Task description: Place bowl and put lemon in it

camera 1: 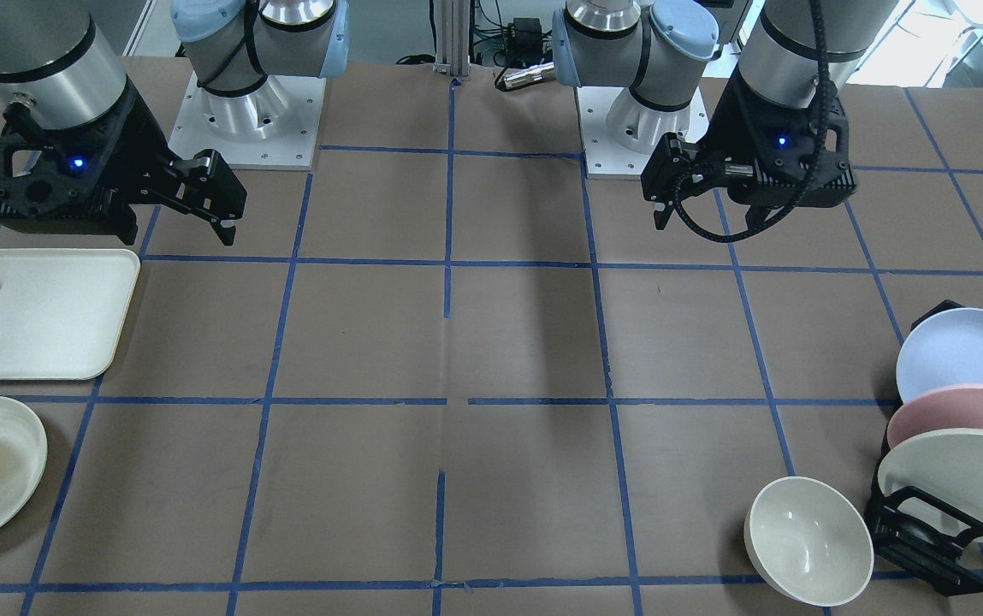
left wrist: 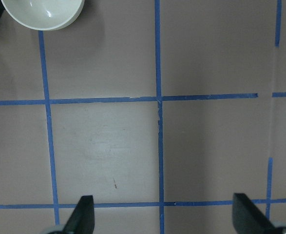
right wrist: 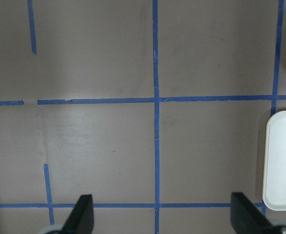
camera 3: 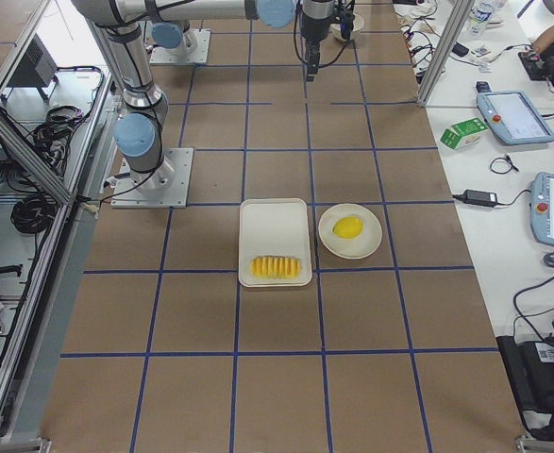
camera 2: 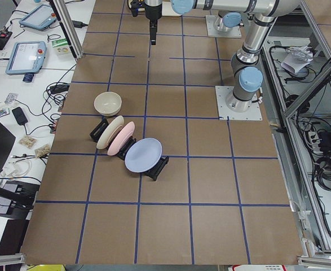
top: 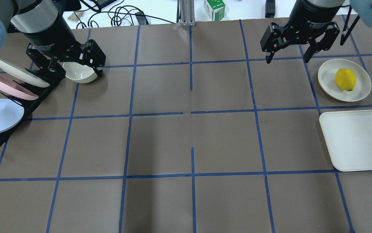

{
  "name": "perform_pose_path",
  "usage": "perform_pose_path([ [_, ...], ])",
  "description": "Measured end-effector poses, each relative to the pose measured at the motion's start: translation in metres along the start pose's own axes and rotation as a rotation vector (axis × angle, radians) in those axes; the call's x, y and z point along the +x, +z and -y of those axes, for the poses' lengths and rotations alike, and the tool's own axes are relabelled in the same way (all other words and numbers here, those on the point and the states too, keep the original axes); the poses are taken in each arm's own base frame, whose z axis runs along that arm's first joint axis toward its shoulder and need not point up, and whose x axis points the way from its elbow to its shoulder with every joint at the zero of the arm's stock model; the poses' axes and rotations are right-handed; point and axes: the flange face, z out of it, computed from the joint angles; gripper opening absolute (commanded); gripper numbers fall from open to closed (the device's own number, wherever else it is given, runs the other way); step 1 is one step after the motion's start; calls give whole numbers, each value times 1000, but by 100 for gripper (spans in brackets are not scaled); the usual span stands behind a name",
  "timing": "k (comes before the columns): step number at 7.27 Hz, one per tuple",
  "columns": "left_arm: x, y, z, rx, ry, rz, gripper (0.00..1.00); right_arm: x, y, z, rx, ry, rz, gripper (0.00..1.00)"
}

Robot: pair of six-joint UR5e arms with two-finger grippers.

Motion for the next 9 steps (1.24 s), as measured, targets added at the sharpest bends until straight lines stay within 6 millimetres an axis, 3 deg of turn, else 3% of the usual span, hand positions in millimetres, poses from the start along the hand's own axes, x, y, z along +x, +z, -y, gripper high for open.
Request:
perform_pose_path([
  [2,-3,-2,3,9,-3,1,100,0,1,0,-1,0,1,100],
  [4,-27,6,33,40,-22,-2,100,0,1,0,1,1,5,100],
  [5,-52,24,59,44,-8,0,100,0,1,1,0,1,2,100],
  [7,-118,76,108,40,34,2,100,1,2,1,1,3,0,100],
  [9,-161,121,152,67,71,19,100,2,3,2,1,4,0,100],
])
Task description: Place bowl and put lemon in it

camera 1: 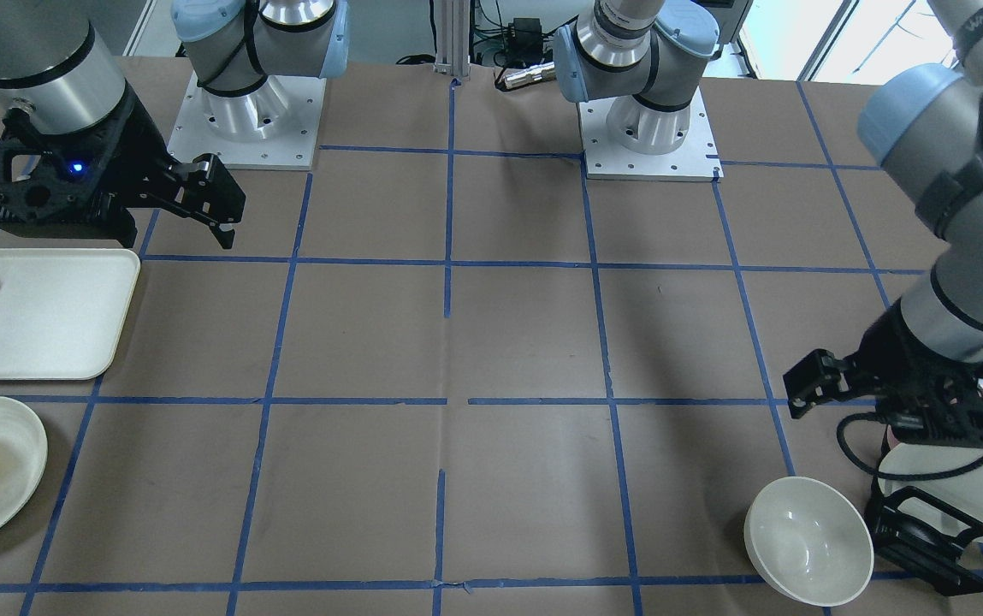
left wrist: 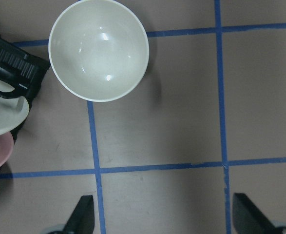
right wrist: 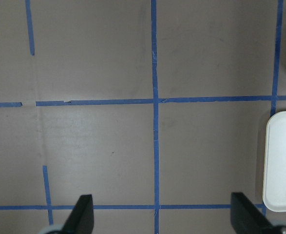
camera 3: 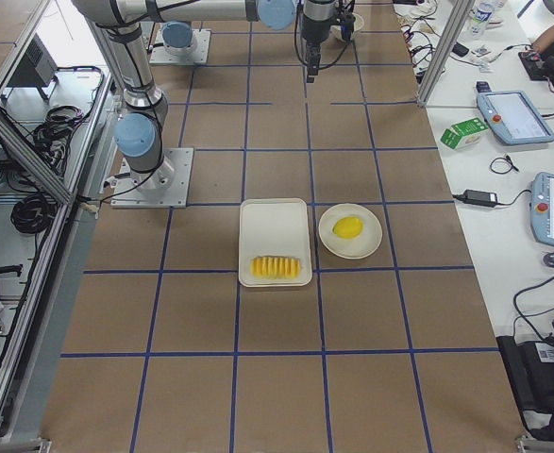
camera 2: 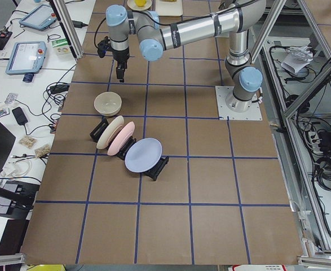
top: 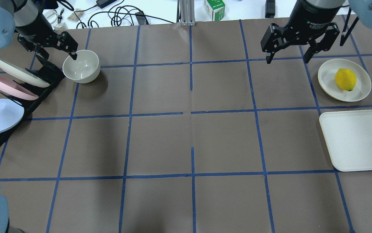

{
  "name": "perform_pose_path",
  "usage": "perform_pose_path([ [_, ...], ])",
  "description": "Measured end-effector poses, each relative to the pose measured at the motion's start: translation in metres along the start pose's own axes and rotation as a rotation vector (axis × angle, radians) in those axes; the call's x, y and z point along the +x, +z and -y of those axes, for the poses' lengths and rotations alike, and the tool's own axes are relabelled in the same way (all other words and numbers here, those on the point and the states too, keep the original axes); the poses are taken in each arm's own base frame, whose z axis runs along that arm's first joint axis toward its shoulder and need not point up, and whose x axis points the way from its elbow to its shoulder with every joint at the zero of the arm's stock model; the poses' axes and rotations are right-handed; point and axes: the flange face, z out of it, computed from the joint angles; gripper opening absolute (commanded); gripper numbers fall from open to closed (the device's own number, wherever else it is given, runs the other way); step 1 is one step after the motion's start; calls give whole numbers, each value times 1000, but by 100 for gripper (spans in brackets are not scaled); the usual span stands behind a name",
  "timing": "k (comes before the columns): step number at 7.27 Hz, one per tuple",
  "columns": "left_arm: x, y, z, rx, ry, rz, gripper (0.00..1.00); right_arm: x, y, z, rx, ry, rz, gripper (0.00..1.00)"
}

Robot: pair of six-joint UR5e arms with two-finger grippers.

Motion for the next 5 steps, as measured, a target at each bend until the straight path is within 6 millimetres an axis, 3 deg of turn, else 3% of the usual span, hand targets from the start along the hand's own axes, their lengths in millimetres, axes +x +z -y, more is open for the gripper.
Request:
perform_pose_path([
  [2,-45,49,34,15,75,14,100,1,1,1,-4,1,-1,100],
  [5,-72,110,61,18,154,15,100,13,22,16,-41,9,1,100],
])
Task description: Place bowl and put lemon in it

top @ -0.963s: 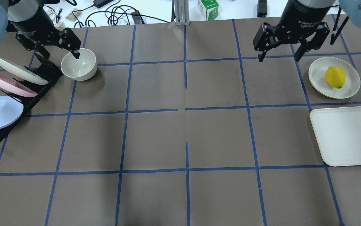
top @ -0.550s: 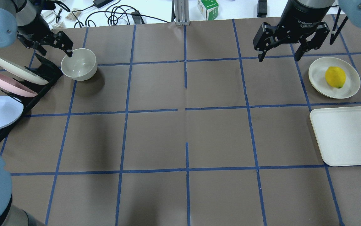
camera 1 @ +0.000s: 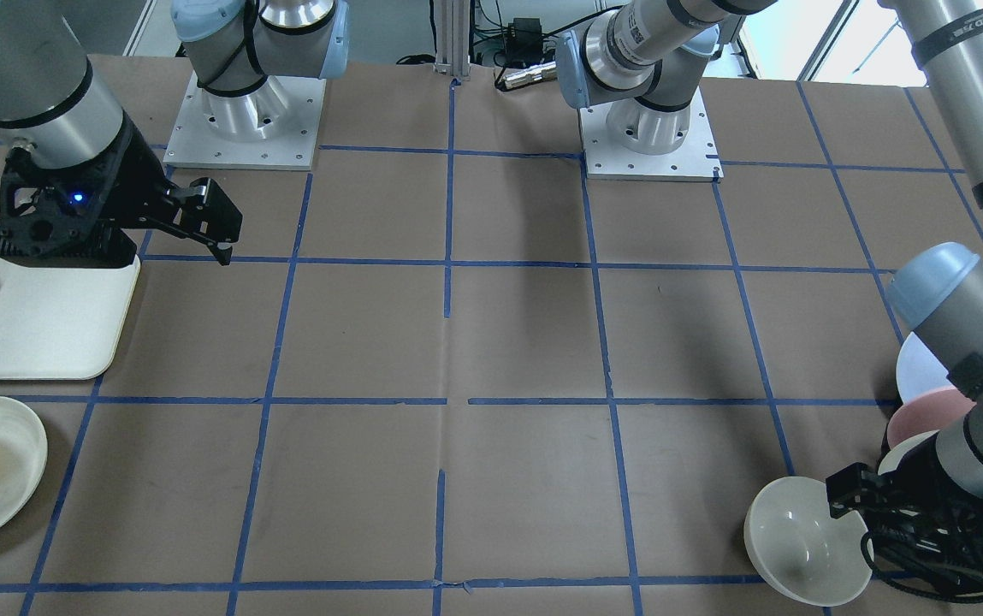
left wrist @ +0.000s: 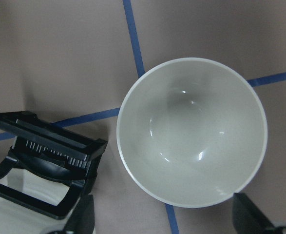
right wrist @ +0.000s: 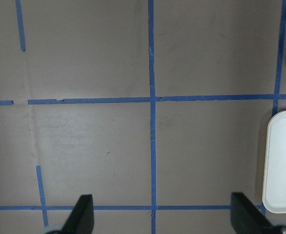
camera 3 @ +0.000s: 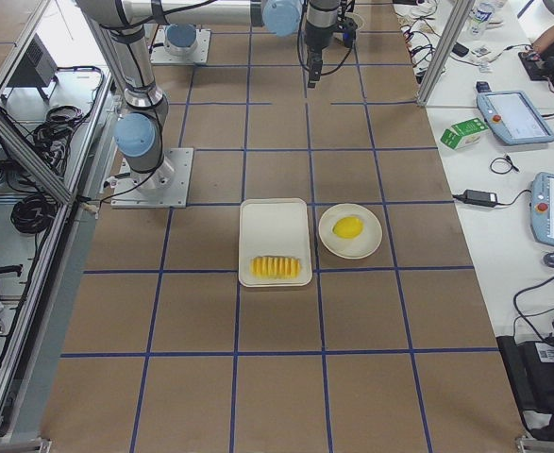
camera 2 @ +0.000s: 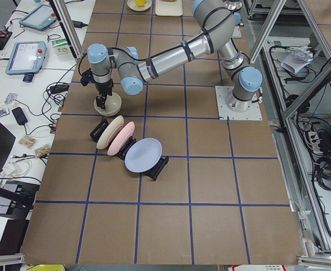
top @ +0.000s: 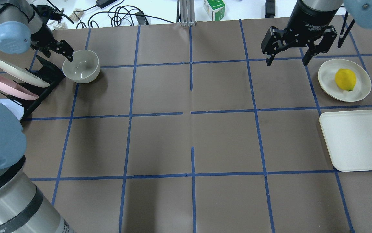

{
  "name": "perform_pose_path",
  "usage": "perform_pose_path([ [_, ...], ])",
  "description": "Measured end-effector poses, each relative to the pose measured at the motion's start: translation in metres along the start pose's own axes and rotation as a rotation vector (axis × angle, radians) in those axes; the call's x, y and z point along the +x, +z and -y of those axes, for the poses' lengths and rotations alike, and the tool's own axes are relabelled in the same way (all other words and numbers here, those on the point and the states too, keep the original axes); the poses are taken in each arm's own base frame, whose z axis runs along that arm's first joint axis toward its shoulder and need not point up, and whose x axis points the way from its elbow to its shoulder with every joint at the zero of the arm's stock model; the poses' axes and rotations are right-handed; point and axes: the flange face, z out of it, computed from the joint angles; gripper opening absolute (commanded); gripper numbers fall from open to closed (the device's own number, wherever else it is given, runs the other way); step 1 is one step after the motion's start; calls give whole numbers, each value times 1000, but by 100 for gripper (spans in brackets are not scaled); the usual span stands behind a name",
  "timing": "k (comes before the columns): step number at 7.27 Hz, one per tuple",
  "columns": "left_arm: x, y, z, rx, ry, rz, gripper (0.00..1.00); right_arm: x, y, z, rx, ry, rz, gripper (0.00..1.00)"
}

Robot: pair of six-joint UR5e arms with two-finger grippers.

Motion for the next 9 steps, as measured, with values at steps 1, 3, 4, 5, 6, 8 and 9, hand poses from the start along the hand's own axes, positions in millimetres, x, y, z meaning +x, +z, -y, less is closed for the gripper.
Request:
perform_pose_path([
  [1,-2,17,0,-11,0,-10,100,23,10,16,2,40,2,100],
  [3,-2,38,-3,-35,-16,-26,100,107,31,56,56,114,-6,100],
  [4,-2,45,-4,-43,-36,-32,100,147,42,70,75,76,-19,100],
  [5,-2,51,-4,-50,-72,-36,100,179,55,83,95,27,-33,100],
  [6,-2,56,-4,-56,-112,-39,100,210,72,95,110,-11,-44,100],
  [8,-2,59,-4,-62,-156,-42,100,268,112,111,102,-57,-45,100],
  [9,-2,61,-4,-66,-171,-45,97,292,134,119,101,-65,-47,100],
])
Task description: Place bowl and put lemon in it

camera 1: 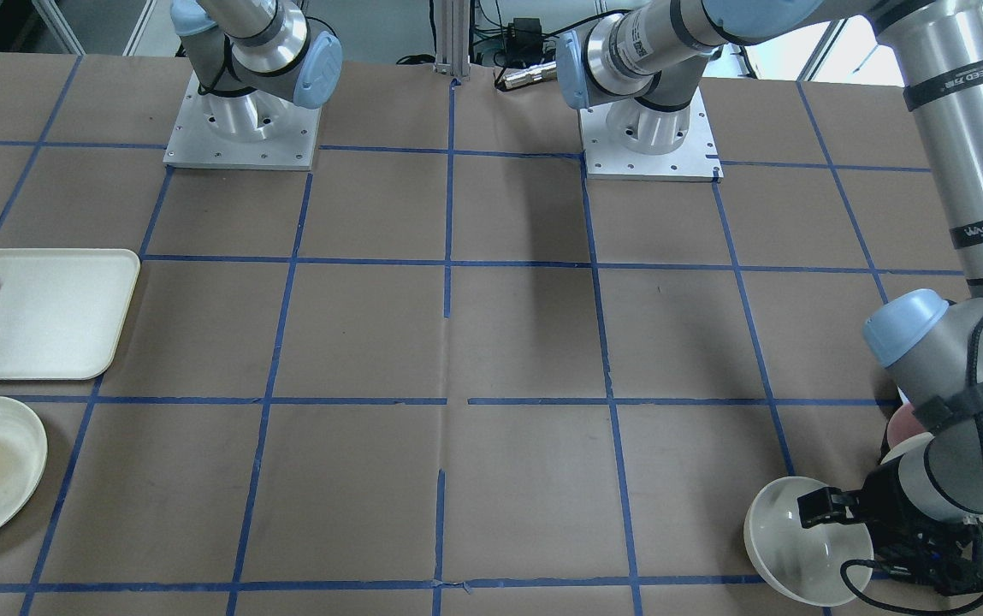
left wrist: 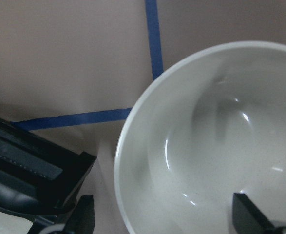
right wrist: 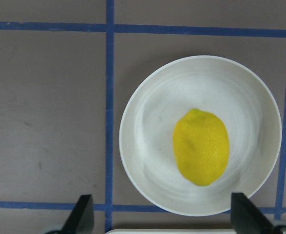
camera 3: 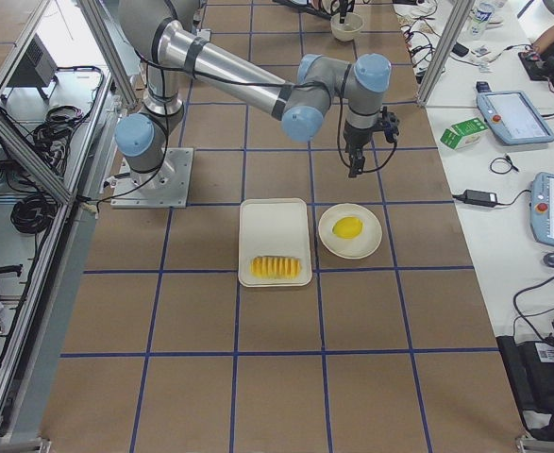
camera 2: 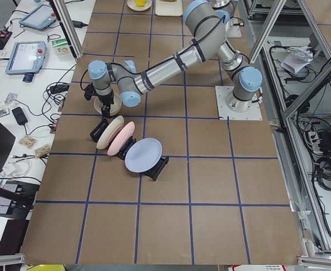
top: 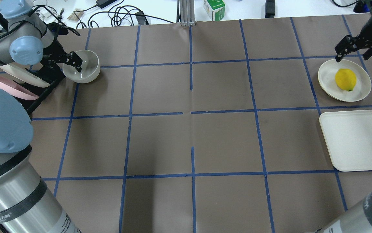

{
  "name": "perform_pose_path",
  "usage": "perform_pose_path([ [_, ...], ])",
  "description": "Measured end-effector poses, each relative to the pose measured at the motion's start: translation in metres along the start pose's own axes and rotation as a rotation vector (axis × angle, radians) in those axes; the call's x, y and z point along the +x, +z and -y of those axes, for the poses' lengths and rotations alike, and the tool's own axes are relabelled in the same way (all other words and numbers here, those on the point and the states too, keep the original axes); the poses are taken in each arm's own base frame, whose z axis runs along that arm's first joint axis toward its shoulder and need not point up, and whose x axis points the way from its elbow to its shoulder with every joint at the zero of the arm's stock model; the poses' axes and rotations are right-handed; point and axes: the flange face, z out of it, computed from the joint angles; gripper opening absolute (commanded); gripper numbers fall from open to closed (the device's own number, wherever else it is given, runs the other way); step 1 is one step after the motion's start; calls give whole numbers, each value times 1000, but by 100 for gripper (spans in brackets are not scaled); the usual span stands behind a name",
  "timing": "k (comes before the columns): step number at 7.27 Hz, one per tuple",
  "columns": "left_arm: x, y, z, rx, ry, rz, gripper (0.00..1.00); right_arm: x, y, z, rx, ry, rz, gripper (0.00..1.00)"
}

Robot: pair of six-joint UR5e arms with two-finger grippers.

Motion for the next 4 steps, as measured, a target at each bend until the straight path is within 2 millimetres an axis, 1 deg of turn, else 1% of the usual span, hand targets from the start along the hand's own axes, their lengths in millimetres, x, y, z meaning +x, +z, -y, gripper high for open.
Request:
perform_pose_path([
  [1,1,3,-1,-6,-15,-6,76,21,24,3,0,-10,0,100],
  [2,2,5,-1,-9,-27,-14,58,36,46,4,-8,-13,7,100],
  [3,2,6,-1,-8,-33,-20,37,46,64,4,-18,-12,15,100],
  [4,2,7,-1,-6,-35,-21,14,50,80,5,-32,-10,24,100],
])
